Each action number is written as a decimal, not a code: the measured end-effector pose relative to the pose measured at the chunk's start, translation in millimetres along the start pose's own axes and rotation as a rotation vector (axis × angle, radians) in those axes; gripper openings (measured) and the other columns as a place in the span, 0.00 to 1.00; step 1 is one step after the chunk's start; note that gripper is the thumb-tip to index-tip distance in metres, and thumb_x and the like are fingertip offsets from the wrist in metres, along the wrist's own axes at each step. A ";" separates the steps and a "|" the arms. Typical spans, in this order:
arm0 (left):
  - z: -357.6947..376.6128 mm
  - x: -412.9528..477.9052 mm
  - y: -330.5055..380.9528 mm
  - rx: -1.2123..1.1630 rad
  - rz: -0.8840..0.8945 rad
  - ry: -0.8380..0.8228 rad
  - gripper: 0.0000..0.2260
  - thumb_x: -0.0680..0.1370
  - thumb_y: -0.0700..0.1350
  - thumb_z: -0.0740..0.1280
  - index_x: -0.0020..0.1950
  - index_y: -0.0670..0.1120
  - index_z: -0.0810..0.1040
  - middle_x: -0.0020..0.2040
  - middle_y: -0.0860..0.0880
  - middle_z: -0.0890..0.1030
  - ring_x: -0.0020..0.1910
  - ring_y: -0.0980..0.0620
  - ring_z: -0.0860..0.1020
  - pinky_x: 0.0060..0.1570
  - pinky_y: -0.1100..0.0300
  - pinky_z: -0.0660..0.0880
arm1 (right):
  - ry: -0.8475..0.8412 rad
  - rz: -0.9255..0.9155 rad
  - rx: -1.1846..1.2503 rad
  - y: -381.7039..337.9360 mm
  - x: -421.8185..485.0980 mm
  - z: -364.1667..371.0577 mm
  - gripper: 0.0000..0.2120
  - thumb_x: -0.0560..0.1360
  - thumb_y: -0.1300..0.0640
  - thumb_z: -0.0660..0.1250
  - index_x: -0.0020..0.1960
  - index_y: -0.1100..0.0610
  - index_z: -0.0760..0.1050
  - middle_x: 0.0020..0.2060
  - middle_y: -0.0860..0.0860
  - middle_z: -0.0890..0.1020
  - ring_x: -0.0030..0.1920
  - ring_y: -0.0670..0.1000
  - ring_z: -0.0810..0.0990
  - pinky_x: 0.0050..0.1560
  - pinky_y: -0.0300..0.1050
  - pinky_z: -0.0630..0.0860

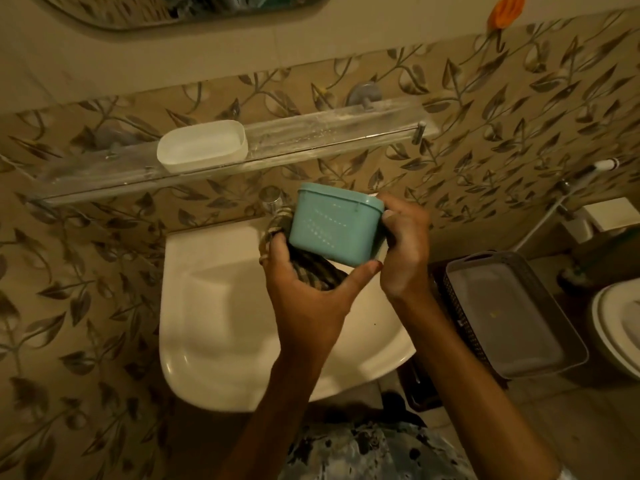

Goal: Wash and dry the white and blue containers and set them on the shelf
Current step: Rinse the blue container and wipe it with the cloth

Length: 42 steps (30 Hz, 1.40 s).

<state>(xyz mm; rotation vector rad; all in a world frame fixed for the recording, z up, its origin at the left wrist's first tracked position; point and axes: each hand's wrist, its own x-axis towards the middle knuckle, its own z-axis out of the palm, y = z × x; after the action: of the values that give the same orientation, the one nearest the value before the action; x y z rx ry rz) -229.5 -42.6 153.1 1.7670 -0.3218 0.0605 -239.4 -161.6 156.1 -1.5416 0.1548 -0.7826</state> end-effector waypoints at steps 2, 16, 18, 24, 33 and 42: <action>-2.3 -1.9 2.7 -0.012 0.041 -0.054 0.38 0.58 0.59 0.77 0.64 0.47 0.71 0.57 0.57 0.76 0.59 0.61 0.74 0.56 0.64 0.76 | 0.186 0.066 0.094 -0.3 1.2 0.4 0.15 0.73 0.45 0.53 0.33 0.46 0.74 0.31 0.44 0.77 0.35 0.43 0.78 0.34 0.39 0.73; 9.6 -22.1 20.8 0.411 0.434 -0.086 0.14 0.77 0.38 0.58 0.58 0.46 0.79 0.71 0.44 0.69 0.71 0.43 0.65 0.65 0.40 0.65 | 0.317 0.300 -0.160 22.3 -16.3 3.0 0.20 0.83 0.58 0.54 0.32 0.52 0.68 0.29 0.50 0.75 0.30 0.47 0.75 0.36 0.46 0.74; 18.5 -34.9 16.6 0.491 0.557 -0.165 0.15 0.77 0.41 0.58 0.58 0.49 0.79 0.72 0.47 0.68 0.73 0.46 0.62 0.65 0.41 0.63 | 0.175 0.594 -0.009 24.8 -32.7 -1.2 0.18 0.82 0.66 0.55 0.38 0.48 0.69 0.34 0.42 0.78 0.36 0.40 0.76 0.49 0.42 0.77; 7.4 -9.2 3.4 0.436 0.304 -0.127 0.19 0.74 0.34 0.59 0.62 0.46 0.78 0.75 0.48 0.62 0.72 0.44 0.64 0.64 0.39 0.66 | 0.529 0.263 -0.118 8.9 -2.0 4.4 0.24 0.79 0.49 0.54 0.25 0.52 0.67 0.20 0.46 0.73 0.23 0.43 0.75 0.23 0.39 0.68; 15.7 -29.7 3.9 0.549 0.497 -0.226 0.17 0.74 0.38 0.60 0.59 0.51 0.79 0.73 0.49 0.65 0.71 0.46 0.61 0.61 0.42 0.67 | 0.473 0.339 -0.087 19.4 -16.1 -2.8 0.20 0.83 0.59 0.53 0.33 0.55 0.70 0.26 0.44 0.77 0.27 0.39 0.76 0.29 0.37 0.75; 18.2 -31.4 12.2 0.497 0.347 -0.164 0.19 0.75 0.39 0.57 0.65 0.49 0.73 0.74 0.46 0.65 0.72 0.42 0.63 0.63 0.40 0.67 | 0.533 0.246 -0.166 10.1 -13.2 3.8 0.26 0.80 0.52 0.55 0.23 0.52 0.67 0.19 0.47 0.71 0.22 0.47 0.70 0.25 0.49 0.67</action>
<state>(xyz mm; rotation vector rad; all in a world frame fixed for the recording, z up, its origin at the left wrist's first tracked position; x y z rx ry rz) -265.1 -56.7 153.8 2.1931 -0.7845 0.2634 -243.7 -153.0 142.0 -1.4017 0.8039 -0.9843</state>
